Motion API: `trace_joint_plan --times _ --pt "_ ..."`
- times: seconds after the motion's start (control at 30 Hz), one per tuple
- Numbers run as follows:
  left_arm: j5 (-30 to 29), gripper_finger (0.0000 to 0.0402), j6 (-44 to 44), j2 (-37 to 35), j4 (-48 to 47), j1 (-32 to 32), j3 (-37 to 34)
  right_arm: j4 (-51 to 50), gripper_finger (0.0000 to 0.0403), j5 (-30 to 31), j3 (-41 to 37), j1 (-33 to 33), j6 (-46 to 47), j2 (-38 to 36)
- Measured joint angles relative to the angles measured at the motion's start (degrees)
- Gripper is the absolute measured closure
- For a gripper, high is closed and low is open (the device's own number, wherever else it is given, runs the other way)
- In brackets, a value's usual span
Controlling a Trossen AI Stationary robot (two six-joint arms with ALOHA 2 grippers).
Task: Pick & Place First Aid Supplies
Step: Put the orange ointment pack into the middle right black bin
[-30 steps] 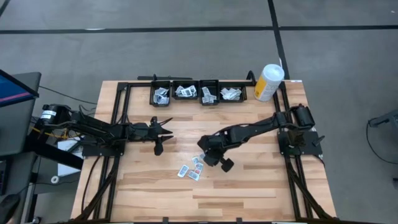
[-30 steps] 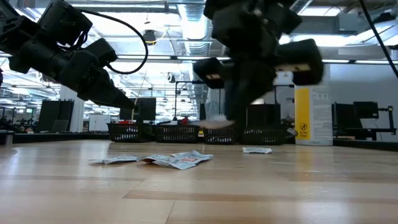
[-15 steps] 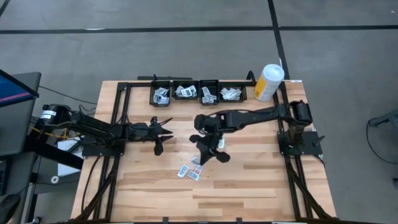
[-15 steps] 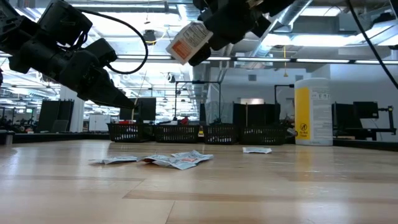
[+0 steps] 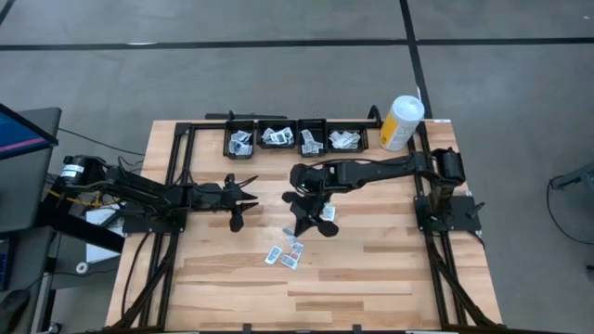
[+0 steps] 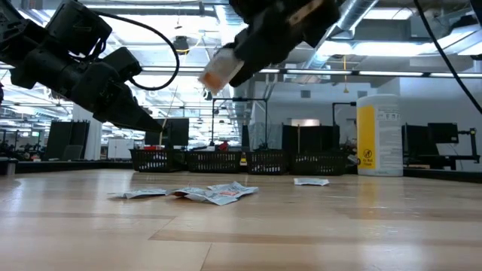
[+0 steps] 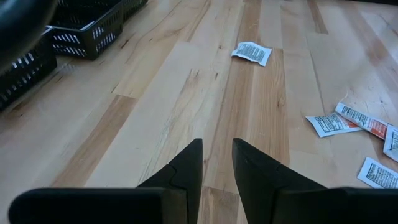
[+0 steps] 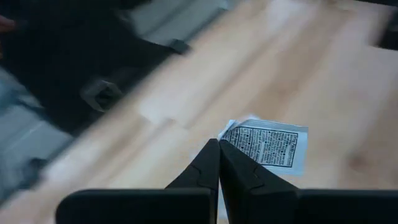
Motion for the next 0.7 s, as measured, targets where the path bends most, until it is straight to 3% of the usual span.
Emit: trace_joint_plan --times 0.5,0.6,0.7 --pt "0.00 0.0314 -0.01 -0.01 0.02 -0.01 0.00 -0.20 0.0402 47.47 -0.02 -11.65 -4.21 -0.02" --pt "0.00 0.0314 -0.02 -0.02 0.02 -0.01 0.00 -0.26 0.0402 51.80 -0.04 -15.14 -2.53 -0.02" --pt "0.00 0.0314 -0.02 0.00 0.02 -0.01 0.00 -0.51 0.0401 51.40 -0.07 -18.62 0.27 -0.02"
